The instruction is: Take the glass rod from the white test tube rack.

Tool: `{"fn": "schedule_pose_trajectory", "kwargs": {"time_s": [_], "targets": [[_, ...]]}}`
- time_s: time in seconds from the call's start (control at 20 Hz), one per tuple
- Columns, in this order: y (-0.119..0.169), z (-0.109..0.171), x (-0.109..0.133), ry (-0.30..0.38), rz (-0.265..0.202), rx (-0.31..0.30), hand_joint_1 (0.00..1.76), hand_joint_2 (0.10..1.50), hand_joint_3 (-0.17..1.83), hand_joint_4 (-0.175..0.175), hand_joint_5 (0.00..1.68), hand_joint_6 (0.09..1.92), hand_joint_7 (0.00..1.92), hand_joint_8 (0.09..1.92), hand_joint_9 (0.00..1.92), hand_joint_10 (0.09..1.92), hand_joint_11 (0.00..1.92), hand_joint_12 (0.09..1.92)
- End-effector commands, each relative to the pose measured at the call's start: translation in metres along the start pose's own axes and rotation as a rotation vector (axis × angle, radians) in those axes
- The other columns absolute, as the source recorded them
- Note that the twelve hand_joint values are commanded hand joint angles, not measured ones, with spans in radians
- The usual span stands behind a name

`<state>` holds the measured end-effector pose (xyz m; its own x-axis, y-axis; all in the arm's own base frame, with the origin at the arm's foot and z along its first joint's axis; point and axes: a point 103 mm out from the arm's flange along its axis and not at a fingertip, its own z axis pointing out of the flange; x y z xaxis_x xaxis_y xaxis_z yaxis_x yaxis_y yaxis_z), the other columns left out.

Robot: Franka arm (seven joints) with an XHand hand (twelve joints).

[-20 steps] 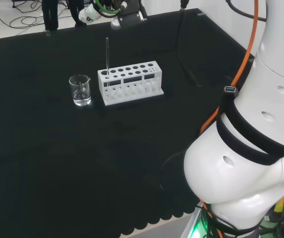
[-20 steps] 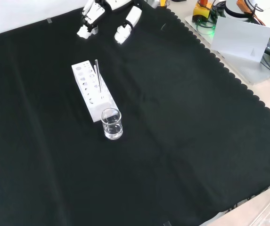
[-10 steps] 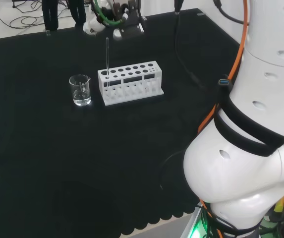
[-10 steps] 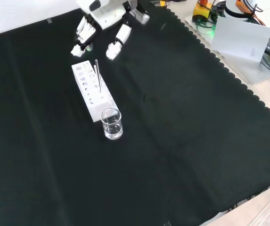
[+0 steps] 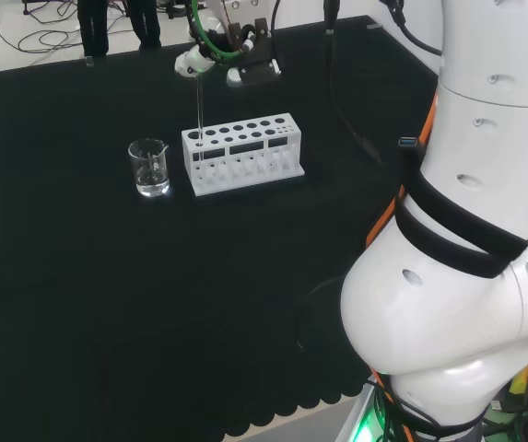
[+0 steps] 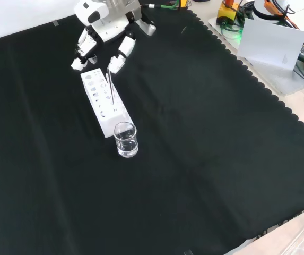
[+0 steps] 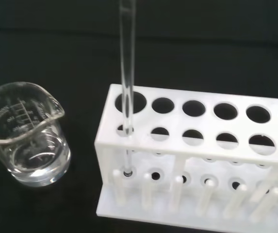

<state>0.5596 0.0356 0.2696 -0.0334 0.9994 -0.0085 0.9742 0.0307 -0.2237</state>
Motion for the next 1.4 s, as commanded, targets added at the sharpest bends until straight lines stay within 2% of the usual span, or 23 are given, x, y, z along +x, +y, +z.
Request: {"fn": "schedule_pose_trajectory", "kwargs": {"time_s": [0.05, 0.25, 0.65, 0.95, 1.05, 1.25, 1.4], "targets": [[0.004, 0.009, -0.010, -0.001, 0.012, 0.020, 0.47, 1.18, -0.17, -0.108, 0.35, 0.09, 0.35, 0.74, 0.90, 0.81, 0.66, 1.32], [0.003, 0.012, -0.007, -0.007, 0.008, 0.027, 0.47, 1.18, -0.17, -0.111, 0.36, 0.09, 0.36, 0.74, 0.96, 0.85, 0.77, 1.29], [0.002, 0.014, 0.003, -0.007, -0.014, 0.032, 0.51, 1.19, -0.17, -0.154, 0.50, 0.09, 0.74, 0.81, 1.20, 0.89, 1.18, 1.19], [-0.003, 0.011, 0.008, -0.013, -0.021, 0.015, 0.60, 1.18, -0.17, -0.175, 0.56, 0.14, 0.87, 0.88, 1.35, 0.89, 1.40, 1.13], [-0.004, 0.012, 0.009, -0.013, -0.023, 0.010, 0.63, 1.18, -0.17, -0.175, 0.57, 0.22, 0.91, 0.90, 1.42, 0.89, 1.49, 1.10], [-0.004, 0.016, 0.013, -0.011, -0.031, 0.006, 0.69, 1.17, -0.17, -0.175, 0.53, 0.60, 0.94, 0.93, 1.50, 0.89, 1.60, 1.04], [-0.005, 0.020, 0.016, -0.009, -0.036, 0.005, 0.72, 1.17, -0.17, -0.175, 0.55, 0.72, 0.96, 0.95, 1.53, 0.89, 1.64, 1.00]]}}
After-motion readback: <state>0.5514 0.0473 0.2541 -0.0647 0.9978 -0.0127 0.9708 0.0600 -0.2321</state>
